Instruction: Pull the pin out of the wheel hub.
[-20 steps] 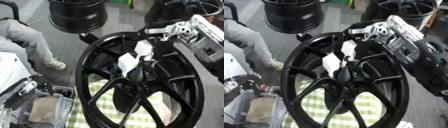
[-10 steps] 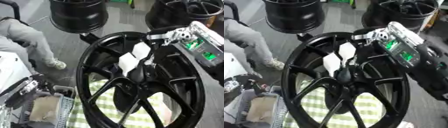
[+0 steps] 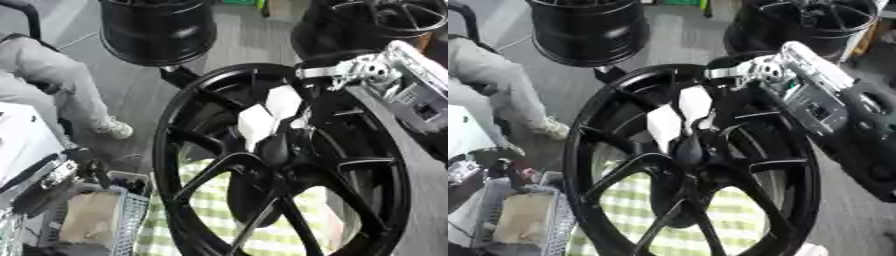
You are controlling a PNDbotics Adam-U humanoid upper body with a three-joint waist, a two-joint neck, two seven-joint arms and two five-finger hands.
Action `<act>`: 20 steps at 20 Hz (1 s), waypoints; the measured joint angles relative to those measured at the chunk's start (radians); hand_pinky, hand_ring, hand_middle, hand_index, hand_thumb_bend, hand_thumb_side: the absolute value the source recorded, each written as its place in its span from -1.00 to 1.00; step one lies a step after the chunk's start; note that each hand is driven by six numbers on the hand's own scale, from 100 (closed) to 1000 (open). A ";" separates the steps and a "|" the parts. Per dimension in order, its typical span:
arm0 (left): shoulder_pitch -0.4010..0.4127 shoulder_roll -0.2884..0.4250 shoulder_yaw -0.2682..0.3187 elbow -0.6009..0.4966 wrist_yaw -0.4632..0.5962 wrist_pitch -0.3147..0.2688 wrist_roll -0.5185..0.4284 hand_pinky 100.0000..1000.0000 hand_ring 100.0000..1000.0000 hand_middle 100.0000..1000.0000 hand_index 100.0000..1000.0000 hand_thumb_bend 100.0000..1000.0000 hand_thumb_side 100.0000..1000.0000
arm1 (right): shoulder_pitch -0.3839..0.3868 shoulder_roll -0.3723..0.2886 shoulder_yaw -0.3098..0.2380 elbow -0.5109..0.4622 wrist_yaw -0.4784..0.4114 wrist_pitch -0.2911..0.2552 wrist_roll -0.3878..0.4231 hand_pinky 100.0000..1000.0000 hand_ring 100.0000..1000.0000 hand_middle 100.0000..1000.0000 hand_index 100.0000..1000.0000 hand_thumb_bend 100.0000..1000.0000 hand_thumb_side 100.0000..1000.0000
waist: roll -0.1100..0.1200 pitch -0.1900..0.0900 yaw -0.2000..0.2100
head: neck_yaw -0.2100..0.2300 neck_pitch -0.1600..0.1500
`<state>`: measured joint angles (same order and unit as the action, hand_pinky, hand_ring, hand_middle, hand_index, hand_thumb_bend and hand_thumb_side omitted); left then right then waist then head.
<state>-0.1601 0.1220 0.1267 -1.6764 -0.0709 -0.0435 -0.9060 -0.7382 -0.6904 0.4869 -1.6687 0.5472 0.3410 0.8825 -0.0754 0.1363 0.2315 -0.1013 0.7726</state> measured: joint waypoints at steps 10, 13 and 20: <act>0.000 0.000 0.000 0.000 0.000 0.000 0.000 0.13 -0.13 0.21 0.43 -1.00 0.77 | -0.010 0.017 0.000 0.020 0.000 0.003 -0.003 0.18 -0.28 0.55 0.74 -0.51 -0.42 | -0.001 0.000 0.002 | 0.000 0.000; 0.000 0.000 0.000 0.000 0.000 0.000 0.000 0.13 -0.13 0.21 0.43 -1.00 0.77 | -0.009 0.017 0.000 0.026 -0.001 0.003 -0.003 0.18 -0.29 0.54 0.72 -0.52 -0.46 | -0.001 0.000 0.002 | 0.002 0.000; 0.000 0.000 0.000 0.000 0.000 0.000 0.000 0.13 -0.13 0.21 0.43 -1.00 0.77 | -0.008 0.016 -0.001 0.027 -0.011 0.003 -0.003 0.18 -0.31 0.49 0.67 -0.56 -0.51 | -0.001 0.001 0.001 | 0.003 0.000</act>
<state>-0.1601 0.1221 0.1265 -1.6764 -0.0709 -0.0433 -0.9059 -0.7463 -0.6739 0.4863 -1.6419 0.5359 0.3445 0.8791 -0.0763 0.1369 0.2328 -0.0985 0.7726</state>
